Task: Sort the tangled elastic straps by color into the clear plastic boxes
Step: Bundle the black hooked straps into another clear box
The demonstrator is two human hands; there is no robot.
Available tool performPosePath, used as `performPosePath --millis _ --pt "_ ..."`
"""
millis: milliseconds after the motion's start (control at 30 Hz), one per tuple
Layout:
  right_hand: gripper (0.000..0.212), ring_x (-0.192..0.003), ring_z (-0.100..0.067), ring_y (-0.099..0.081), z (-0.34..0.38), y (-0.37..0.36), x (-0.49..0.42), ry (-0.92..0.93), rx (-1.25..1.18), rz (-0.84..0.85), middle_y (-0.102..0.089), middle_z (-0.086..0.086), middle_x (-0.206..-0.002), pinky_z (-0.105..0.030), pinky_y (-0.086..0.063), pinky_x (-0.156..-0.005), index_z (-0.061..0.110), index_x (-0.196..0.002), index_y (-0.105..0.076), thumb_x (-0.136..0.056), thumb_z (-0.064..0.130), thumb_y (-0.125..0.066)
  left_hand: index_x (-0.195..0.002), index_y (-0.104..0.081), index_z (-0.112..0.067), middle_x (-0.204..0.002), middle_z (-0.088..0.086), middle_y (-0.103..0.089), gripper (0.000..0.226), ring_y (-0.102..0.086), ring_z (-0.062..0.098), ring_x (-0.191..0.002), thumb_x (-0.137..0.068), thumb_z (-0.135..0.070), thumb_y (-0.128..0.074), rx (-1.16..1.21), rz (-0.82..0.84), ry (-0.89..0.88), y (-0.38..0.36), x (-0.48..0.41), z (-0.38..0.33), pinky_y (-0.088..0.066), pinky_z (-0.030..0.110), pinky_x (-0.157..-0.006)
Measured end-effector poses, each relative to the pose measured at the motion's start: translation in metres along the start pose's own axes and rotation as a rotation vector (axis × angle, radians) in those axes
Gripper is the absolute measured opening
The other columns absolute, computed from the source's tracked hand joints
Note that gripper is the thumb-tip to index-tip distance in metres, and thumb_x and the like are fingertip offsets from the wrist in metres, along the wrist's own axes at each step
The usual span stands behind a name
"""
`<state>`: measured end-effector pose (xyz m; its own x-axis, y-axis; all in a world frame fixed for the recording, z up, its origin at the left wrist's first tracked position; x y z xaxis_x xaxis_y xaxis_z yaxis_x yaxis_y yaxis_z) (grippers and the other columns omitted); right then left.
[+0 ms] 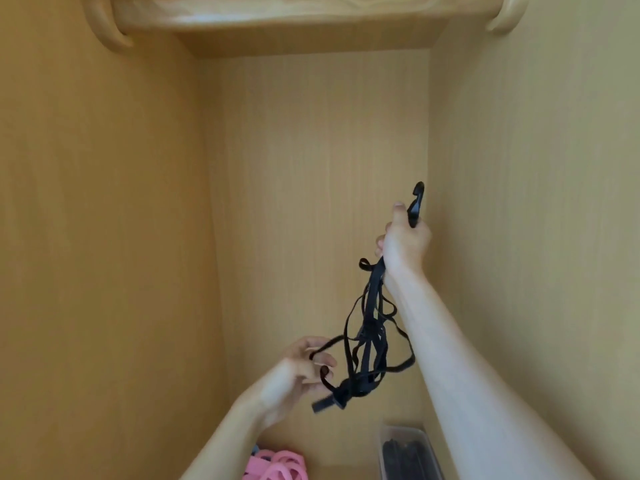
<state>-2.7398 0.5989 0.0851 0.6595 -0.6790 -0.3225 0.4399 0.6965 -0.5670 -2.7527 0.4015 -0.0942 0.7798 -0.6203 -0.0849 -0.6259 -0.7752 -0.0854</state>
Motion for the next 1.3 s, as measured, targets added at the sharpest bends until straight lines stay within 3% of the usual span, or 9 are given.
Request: performPosePath --millis 100,167,267,367,567,700,867,1100,1301 --pt "0.029 -0.039 -0.011 -0.032 -0.004 0.0 0.001 -0.009 -0.023 -0.057 -0.034 0.016 -0.043 -0.022 -0.03 -0.042 0.019 -0.077 -0.046 -0.1 0.035 -0.055 -0.137 -0.052 -0.021 -0.12 0.006 -0.068 0.076 -0.067 0.023 -0.111 -0.067 -0.025 -0.084 -0.157 0.133 -0.001 -0.027 0.002 0.006 -0.048 0.039 -0.101" --pt "0.031 -0.042 -0.012 -0.035 -0.007 0.001 0.001 -0.01 -0.037 -0.098 -0.035 0.016 -0.045 -0.025 -0.033 -0.046 0.019 -0.076 -0.045 -0.099 0.036 -0.055 -0.128 -0.059 -0.023 -0.117 -0.002 -0.072 0.076 -0.069 0.016 -0.109 -0.061 -0.039 -0.092 -0.304 0.024 -0.018 -0.034 -0.005 0.008 -0.053 0.032 -0.094" --pt "0.031 -0.052 -0.015 -0.04 -0.01 0.005 0.0 -0.005 -0.042 -0.14 -0.04 0.011 -0.056 -0.032 -0.038 -0.059 0.019 -0.075 -0.046 -0.099 0.038 -0.056 -0.1 -0.063 -0.004 -0.089 -0.001 -0.072 0.043 -0.074 0.018 -0.087 -0.071 -0.024 -0.088 -0.235 -0.141 -0.062 -0.034 -0.015 0.011 -0.056 0.024 -0.075" --pt "0.026 -0.051 -0.011 -0.043 -0.002 0.02 -0.007 -0.002 -0.031 -0.168 -0.045 0.012 -0.056 -0.031 -0.04 -0.059 0.02 -0.081 -0.052 -0.099 0.038 -0.056 -0.089 -0.067 -0.012 -0.086 0.006 -0.073 0.017 -0.071 0.02 -0.082 -0.081 -0.014 -0.082 -0.14 -0.164 -0.051 -0.023 -0.015 0.016 -0.051 0.025 -0.067" --pt "0.021 -0.04 -0.009 -0.033 0.026 0.044 -0.024 0.042 -0.045 -0.175 -0.039 0.015 -0.045 -0.024 -0.032 -0.045 0.018 -0.083 -0.057 -0.099 0.032 -0.055 -0.098 -0.07 -0.003 -0.08 0.009 -0.07 0.019 -0.059 0.017 -0.07 -0.08 -0.009 -0.076 0.055 -0.329 0.038 0.035 -0.001 0.05 -0.043 0.028 -0.071" --pt "0.03 -0.039 -0.01 -0.033 0.021 0.034 -0.016 0.067 0.029 -0.111 -0.037 0.014 -0.045 -0.025 -0.031 -0.044 0.018 -0.074 -0.045 -0.099 0.033 -0.056 -0.093 -0.066 -0.004 -0.086 0.013 -0.071 0.014 -0.066 0.021 -0.073 -0.093 0.009 -0.06 -0.039 -0.477 0.01 0.061 0.002 0.06 -0.056 0.037 -0.078" --pt "0.027 -0.036 -0.012 -0.029 0.033 0.028 -0.016 0.075 0.007 -0.086 -0.035 0.011 -0.045 -0.024 -0.029 -0.04 0.018 -0.077 -0.044 -0.099 0.032 -0.052 -0.092 -0.059 0.002 -0.09 0.019 -0.061 0.01 -0.065 0.02 -0.06 -0.097 0.01 -0.054 -0.166 -0.599 0.004 0.077 0.012 0.062 -0.063 0.035 -0.061" --pt "0.028 -0.039 -0.012 -0.029 0.045 0.025 -0.015 0.14 -0.009 -0.004 -0.035 0.009 -0.051 -0.023 -0.027 -0.041 0.018 -0.077 -0.041 -0.099 0.03 -0.054 -0.105 -0.066 0.009 -0.106 0.02 -0.074 0.014 -0.072 0.03 -0.096 -0.094 0.01 -0.058 0.056 -0.399 -0.003 0.059 0.008 0.05 -0.062 0.042 -0.083" --pt "0.015 -0.043 -0.011 -0.029 0.042 0.003 -0.002 0.103 0.011 0.093 -0.035 0.004 -0.059 -0.025 -0.026 -0.041 0.016 -0.091 -0.049 -0.101 0.027 -0.054 -0.091 -0.079 -0.01 -0.096 0.014 -0.068 0.02 -0.062 0.022 -0.087 -0.071 -0.007 -0.077 0.129 -0.182 0.079 0.041 0.011 0.047 -0.047 0.033 -0.078"
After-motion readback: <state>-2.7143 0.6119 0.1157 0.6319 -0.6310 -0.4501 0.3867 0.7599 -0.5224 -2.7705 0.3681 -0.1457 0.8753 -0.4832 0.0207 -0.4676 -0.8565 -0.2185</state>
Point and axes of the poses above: each hand's wrist, its own x-axis away from the middle knuckle, its own y-axis out of the back of the hand, z = x × y, the point moved 9 cm from there along -x, towards the middle knuckle
